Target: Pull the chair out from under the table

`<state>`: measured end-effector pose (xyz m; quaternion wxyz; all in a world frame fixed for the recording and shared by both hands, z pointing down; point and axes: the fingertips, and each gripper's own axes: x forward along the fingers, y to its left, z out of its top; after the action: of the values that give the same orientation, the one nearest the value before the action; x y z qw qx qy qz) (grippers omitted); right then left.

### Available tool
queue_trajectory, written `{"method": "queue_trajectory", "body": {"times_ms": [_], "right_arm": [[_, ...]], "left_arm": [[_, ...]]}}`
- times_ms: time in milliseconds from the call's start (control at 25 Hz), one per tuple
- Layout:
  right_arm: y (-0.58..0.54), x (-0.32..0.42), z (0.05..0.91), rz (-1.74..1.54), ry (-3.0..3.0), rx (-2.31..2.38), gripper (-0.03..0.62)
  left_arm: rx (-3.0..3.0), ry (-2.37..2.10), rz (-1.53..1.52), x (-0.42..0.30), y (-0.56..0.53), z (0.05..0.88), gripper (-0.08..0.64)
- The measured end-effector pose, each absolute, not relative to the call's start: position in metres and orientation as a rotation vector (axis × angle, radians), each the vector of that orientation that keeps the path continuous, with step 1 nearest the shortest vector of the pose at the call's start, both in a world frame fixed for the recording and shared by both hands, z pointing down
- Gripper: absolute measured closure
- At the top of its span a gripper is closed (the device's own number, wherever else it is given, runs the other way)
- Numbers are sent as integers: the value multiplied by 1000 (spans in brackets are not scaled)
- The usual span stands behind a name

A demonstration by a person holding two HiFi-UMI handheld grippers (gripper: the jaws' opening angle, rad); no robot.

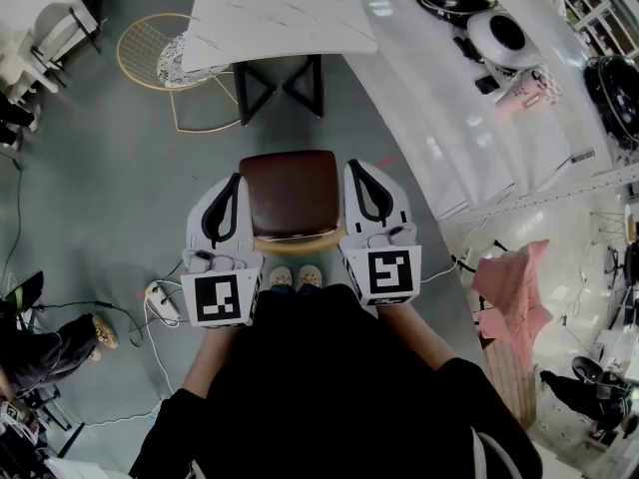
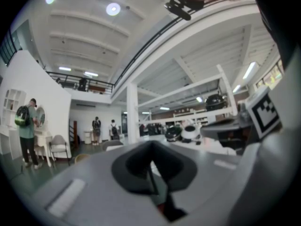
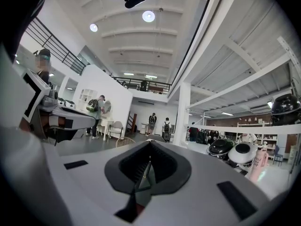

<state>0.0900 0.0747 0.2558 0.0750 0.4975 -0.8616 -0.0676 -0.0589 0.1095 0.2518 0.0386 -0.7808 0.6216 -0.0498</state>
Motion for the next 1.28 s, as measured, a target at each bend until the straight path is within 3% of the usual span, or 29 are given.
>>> {"method": "queue_trajectory", "body": {"times_ms": [1280], "right_arm": [[76,95,270,-153,-2590,1456,572]], "left_arm": [[-2403,1921,-126,-48,106,255,554]]}}
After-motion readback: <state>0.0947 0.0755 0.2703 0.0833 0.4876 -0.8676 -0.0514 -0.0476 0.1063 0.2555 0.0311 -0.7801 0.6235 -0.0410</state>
